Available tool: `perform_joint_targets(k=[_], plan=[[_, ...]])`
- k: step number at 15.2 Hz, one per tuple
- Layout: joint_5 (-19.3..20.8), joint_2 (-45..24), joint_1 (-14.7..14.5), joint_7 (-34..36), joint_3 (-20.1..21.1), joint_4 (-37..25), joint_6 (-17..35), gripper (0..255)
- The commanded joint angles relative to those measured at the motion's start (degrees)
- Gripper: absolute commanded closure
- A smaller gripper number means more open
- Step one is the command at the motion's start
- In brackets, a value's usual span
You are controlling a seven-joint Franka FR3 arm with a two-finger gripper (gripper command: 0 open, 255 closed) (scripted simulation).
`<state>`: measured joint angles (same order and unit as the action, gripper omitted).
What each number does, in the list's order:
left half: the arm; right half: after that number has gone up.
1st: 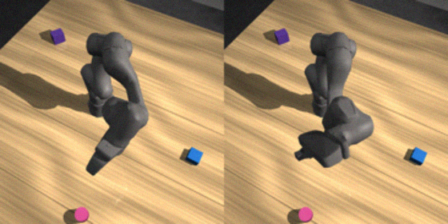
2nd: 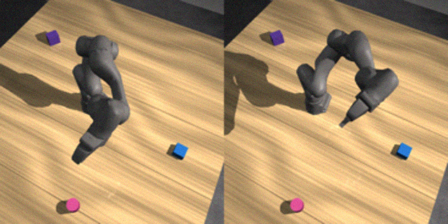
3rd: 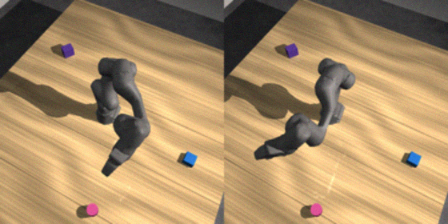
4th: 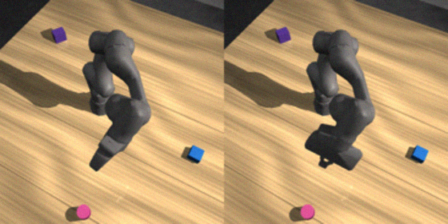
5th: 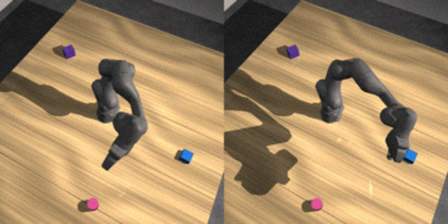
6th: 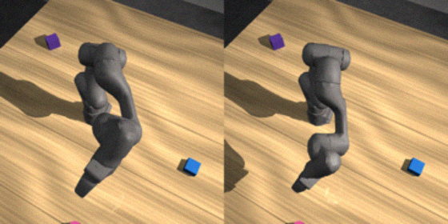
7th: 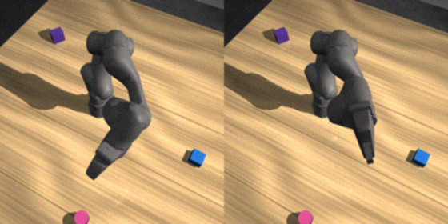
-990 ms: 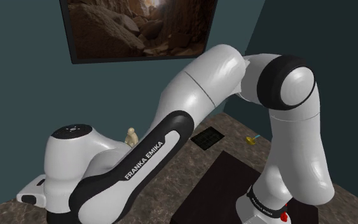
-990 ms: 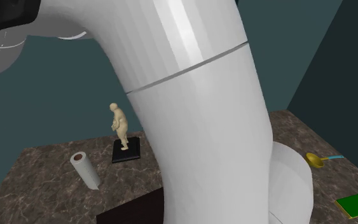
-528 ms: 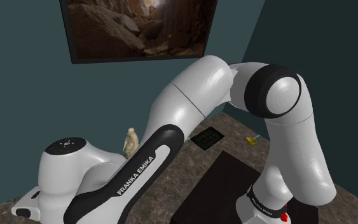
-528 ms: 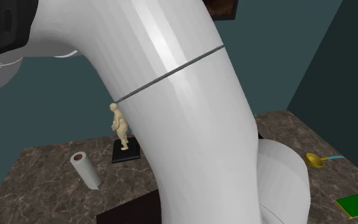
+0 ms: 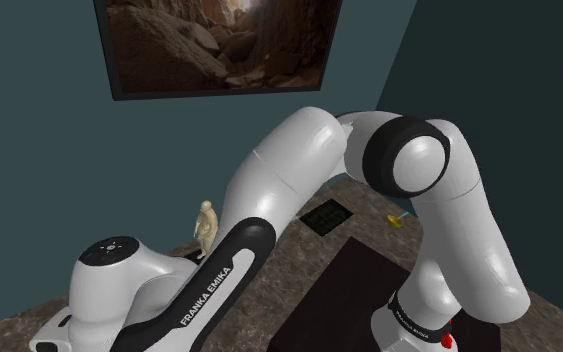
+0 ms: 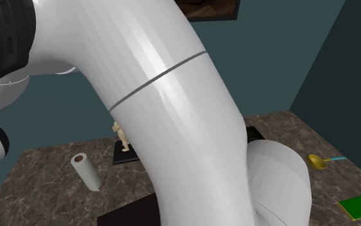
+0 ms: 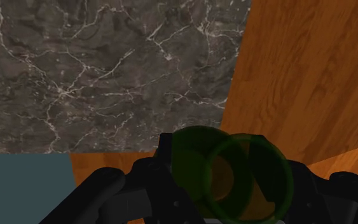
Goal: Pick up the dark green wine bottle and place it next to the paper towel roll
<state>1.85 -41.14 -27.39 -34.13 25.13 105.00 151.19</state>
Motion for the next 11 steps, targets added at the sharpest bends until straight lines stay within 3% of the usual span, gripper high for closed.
perform_joint_targets(k=[1, 11], plan=[[0.28, -1.15, -0.27, -0.10, -0.36, -0.22, 0.97, 255], [1.55, -7.61, -1.92, -0.54, -2.29, -2.55, 5.05, 255]])
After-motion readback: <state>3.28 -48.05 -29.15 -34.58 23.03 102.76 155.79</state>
